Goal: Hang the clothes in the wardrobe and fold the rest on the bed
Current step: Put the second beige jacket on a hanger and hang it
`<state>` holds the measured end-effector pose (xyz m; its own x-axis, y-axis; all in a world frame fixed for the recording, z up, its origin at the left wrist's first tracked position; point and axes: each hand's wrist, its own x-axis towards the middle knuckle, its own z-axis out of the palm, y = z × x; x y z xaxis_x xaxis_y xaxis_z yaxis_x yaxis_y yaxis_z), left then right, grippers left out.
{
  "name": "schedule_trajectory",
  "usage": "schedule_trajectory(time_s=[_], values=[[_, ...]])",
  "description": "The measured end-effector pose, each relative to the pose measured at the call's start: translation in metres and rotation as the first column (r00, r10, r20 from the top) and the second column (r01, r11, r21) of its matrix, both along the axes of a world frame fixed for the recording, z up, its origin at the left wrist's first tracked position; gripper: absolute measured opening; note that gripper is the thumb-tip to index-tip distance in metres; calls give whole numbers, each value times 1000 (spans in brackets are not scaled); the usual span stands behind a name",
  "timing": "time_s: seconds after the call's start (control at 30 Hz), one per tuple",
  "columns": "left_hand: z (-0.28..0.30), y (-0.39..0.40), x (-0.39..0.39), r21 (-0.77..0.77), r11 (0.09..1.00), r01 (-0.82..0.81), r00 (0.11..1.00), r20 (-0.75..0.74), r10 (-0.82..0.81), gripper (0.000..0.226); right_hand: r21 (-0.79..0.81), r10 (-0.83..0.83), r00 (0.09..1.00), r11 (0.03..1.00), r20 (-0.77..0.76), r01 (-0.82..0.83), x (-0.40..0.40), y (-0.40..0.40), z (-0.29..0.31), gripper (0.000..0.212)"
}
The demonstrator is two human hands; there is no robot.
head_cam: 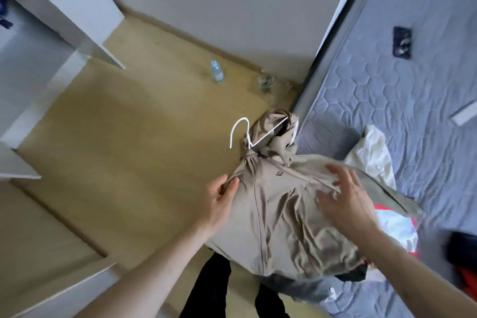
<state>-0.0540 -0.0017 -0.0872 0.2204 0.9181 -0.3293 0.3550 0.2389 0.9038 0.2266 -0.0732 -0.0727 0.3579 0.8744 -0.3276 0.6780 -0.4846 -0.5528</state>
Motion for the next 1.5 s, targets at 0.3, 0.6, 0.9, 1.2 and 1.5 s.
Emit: schedule_trajectory(time_s=[0.3,0.6,0.9,1.2,1.5], values=[[235,-35,-90,160,975,152,986,-87,-139,47,292,290,930,891,225,-349,-23,73,201,101],[369,-27,-226,413,910,45,980,-194,40,41,427,385,913,808,137,-405,-123,149,332,26],[437,17,-384,629,769,-112,877,-301,374,43,619,454,891,700,0,-356,-306,200,445,34],[472,43,-485,705,684,-185,771,-328,546,44,682,627,756,638,-191,-358,-445,239,508,40],[503,93,-542,679,700,-221,734,-356,578,37,748,910,311,405,-274,-526,-590,248,528,42]])
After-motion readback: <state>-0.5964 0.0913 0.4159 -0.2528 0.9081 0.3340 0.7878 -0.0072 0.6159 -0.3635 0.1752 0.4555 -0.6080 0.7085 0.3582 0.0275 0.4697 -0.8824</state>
